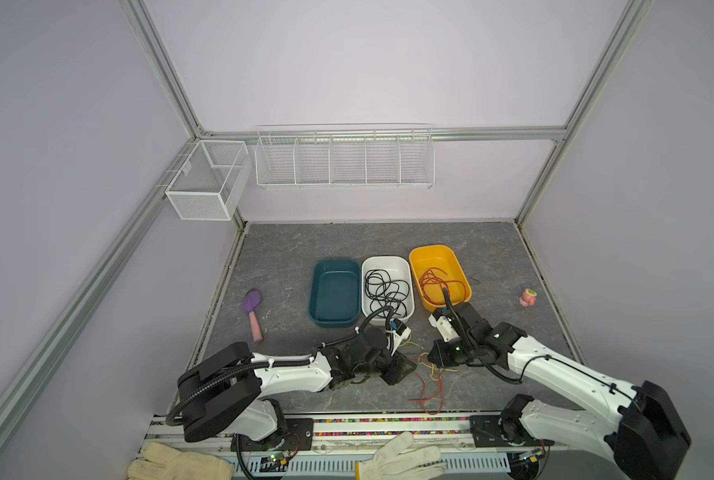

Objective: Untangle the cables
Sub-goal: 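Grasp the red wire with the left gripper and pull it from the yellow wire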

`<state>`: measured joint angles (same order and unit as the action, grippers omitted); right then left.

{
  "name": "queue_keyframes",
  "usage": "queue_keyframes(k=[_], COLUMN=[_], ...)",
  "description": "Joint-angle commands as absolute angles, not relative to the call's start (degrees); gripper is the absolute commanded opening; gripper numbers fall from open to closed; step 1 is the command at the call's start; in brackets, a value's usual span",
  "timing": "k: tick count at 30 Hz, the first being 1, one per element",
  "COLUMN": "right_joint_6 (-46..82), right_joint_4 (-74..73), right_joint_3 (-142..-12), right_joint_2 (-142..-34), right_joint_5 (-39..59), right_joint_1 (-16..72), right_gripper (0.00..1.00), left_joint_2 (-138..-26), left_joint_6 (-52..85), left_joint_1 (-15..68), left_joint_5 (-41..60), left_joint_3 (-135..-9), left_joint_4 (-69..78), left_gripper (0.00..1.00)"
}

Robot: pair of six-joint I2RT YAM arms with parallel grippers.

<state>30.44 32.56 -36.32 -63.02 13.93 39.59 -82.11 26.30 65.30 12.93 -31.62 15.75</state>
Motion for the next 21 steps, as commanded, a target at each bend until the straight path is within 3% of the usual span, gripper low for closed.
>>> queue_keyframes(k=[1,16,21], right_joint_6=[29.88,29.84,30.05], right_joint_4=[33.51,34.14,34.68], right_joint_3=[-35.38,-35.38,-35.45], right_joint_2=[-61.55,-60.21,-59.29], right_joint_5=[12.94,12.3,11.59], right_joint_1=[39.95,39.99,39.95], right_gripper=[0.07,0.07,0.06], left_joint_2=[-83.28,-84.34,-83.28], left_joint_6=[25.79,25.39,24.1], left_joint_1=[65.5,65.55,65.51], left_joint_5=[13.27,13.61,13.04], left_joint_3=[-32.87,-33.31,-34.36], left_joint_4=[16.94,16.66,13.88], left_gripper=[0.38,0.21,0.06])
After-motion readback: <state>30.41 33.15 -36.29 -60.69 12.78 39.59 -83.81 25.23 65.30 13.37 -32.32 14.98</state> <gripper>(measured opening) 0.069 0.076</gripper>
